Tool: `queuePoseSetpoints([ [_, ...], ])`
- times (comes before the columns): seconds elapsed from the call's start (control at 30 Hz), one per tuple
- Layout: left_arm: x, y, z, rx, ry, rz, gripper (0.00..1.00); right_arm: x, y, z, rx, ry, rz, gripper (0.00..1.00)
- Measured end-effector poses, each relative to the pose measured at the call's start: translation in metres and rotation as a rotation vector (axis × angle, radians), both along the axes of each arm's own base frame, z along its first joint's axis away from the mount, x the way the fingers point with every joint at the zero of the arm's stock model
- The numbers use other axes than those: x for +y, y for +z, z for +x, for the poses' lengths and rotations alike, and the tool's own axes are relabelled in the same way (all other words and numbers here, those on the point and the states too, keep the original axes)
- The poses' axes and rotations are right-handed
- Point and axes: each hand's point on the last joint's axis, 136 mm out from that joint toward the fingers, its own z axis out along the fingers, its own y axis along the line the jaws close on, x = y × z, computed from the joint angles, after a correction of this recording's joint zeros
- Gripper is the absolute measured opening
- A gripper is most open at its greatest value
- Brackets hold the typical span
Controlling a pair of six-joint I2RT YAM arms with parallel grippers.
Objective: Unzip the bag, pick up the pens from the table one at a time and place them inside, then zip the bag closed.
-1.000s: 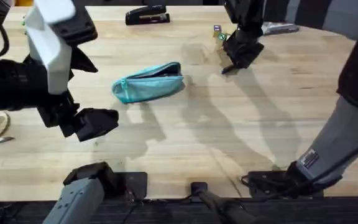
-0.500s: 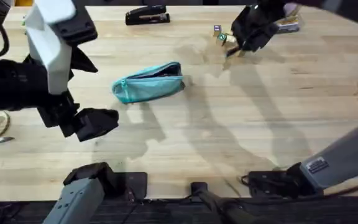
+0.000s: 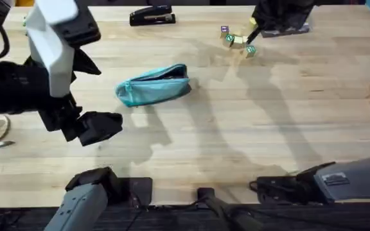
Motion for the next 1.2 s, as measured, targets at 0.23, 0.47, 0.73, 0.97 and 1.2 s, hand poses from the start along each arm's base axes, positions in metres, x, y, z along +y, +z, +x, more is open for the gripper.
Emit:
queuePoseSetpoints([
  [0.23,0.0,0.0,0.0,0.0,0.0,0.0,0.993,0.015,0.04,-0.013,-0.084,0.237,-0.111,0.033],
  [0.47,0.0,0.0,0.0,0.0,0.0,0.0,0.993,0.046,0.052,-0.024,-0.106,0.582,-0.31,0.033],
  [0.73,0.0,0.0,0.0,0.0,0.0,0.0,0.993,0.086,0.052,-0.039,-0.108,0.989,-0.557,0.033],
  [0.97,0.0,0.0,0.0,0.0,0.0,0.0,0.993,0.1,0.037,-0.067,-0.018,1.396,-0.782,0.033],
  [1.2,0.0,0.0,0.0,0.0,0.0,0.0,0.993,0.117,0.02,-0.101,-0.003,1.767,-0.767,0.033],
])
